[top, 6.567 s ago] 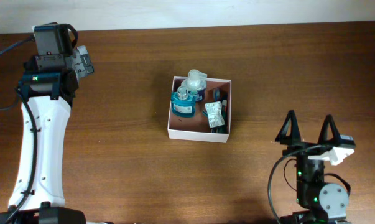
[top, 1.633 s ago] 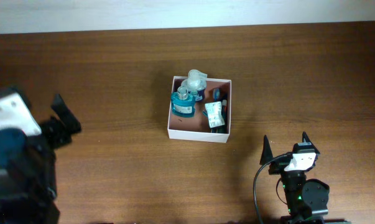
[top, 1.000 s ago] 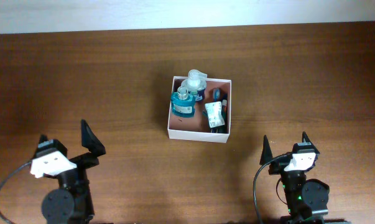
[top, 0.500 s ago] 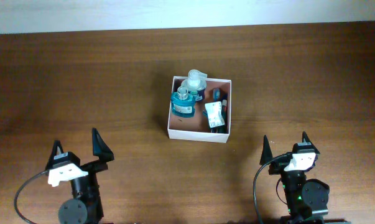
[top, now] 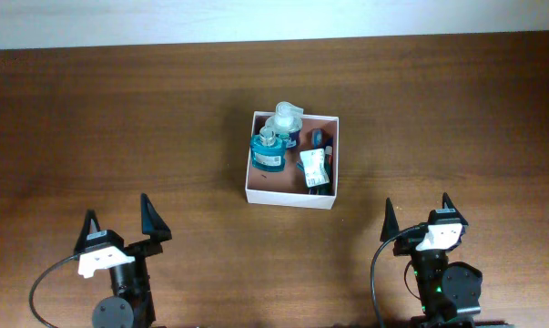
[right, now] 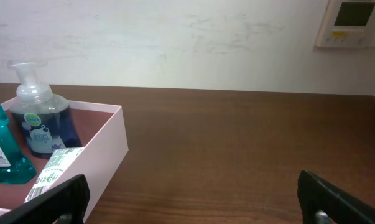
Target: Pack container
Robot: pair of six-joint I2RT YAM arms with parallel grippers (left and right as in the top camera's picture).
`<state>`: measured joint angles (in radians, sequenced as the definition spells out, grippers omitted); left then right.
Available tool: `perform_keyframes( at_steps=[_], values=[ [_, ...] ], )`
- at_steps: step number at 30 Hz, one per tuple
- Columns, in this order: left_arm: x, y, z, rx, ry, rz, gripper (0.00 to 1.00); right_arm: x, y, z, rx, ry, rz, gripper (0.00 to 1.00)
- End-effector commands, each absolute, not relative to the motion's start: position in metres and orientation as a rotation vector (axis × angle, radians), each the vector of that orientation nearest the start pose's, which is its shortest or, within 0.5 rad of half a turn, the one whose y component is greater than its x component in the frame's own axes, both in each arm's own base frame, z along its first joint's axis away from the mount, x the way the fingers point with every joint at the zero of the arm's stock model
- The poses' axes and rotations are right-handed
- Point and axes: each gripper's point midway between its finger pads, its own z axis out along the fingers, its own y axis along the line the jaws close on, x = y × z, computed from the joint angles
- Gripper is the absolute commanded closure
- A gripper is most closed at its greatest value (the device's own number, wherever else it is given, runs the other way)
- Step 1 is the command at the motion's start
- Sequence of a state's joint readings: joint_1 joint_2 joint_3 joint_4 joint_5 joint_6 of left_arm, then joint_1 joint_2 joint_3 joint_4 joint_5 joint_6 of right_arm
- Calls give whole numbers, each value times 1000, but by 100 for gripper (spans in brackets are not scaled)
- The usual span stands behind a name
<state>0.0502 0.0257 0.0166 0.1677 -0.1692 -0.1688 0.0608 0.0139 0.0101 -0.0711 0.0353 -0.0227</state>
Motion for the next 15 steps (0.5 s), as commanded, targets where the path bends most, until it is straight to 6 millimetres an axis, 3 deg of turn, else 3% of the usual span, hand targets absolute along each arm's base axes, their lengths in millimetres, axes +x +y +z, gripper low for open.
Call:
perform_keyframes(
  at_steps=[1,15],
  values=[
    [242,30,211,-244,1405,-23,1,246,10,156,-47,1648,5,2],
    [245,23,165,-225,1599,-43,1,246,10,156,-47,1648,5,2]
  ],
)
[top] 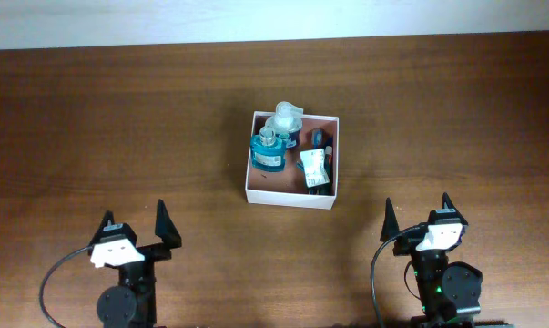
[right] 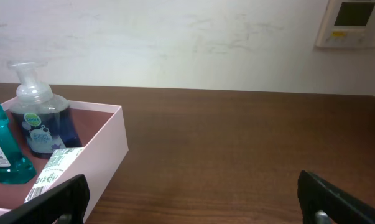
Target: Pack container
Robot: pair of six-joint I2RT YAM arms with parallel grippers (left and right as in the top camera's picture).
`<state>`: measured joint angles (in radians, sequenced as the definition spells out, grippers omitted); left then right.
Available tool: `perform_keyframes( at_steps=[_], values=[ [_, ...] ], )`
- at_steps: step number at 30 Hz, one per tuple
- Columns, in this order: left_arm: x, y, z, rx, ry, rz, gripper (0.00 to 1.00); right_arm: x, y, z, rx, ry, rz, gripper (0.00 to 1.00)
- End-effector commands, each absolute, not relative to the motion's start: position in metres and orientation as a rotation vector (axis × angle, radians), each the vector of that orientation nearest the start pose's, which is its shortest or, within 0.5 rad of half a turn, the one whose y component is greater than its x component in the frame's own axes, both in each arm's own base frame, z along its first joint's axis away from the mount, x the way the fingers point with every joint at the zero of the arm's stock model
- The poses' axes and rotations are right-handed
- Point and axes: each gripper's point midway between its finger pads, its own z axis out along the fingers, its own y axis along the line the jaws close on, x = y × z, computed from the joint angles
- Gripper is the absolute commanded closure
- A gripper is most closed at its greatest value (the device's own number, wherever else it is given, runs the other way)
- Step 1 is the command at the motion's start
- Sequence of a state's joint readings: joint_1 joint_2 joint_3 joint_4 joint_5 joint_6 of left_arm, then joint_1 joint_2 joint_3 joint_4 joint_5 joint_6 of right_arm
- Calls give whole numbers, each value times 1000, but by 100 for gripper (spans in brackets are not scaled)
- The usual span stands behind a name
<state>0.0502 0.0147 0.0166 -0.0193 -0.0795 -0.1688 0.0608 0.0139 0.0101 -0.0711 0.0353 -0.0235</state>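
Observation:
A white open box (top: 290, 196) with a brown inside stands at mid-table. In it are a teal bottle (top: 267, 149), a blue pump bottle (top: 288, 120) with a clear top, and a white labelled packet (top: 313, 168) beside dark small items. The wrist view shows the box wall (right: 103, 155) at left with the pump bottle (right: 41, 121) inside. My left gripper (top: 134, 219) stands open at the near left, nothing in it. My right gripper (top: 419, 209) is open at the near right, empty, its fingertips (right: 327, 193) apart over bare wood.
The dark wooden table (top: 92, 118) runs to a white wall (right: 175, 43) at the back. A wall thermostat (right: 352, 22) hangs at the upper right of the wrist view.
My left arm has shifted a little to the right and turned slightly; its gripper stays open. The right arm and the box contents have not moved.

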Motion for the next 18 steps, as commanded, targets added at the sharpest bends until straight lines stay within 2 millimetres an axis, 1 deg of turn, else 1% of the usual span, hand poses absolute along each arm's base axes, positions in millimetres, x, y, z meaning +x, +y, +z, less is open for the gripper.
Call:
perform_keyframes(
  at_steps=[1,3,6,18],
  values=[
    [245,23,161,-226,1616,-42,1,246,10,156,-47,1648,5,2],
    [245,22,157,-223,1632,-44,1,246,10,156,-47,1648,6,1],
    [245,19,157,-212,1633,-56,1,246,10,156,-47,1648,5,2],
    [245,20,157,-213,1633,-55,1,246,10,156,-47,1648,5,2]
  ],
)
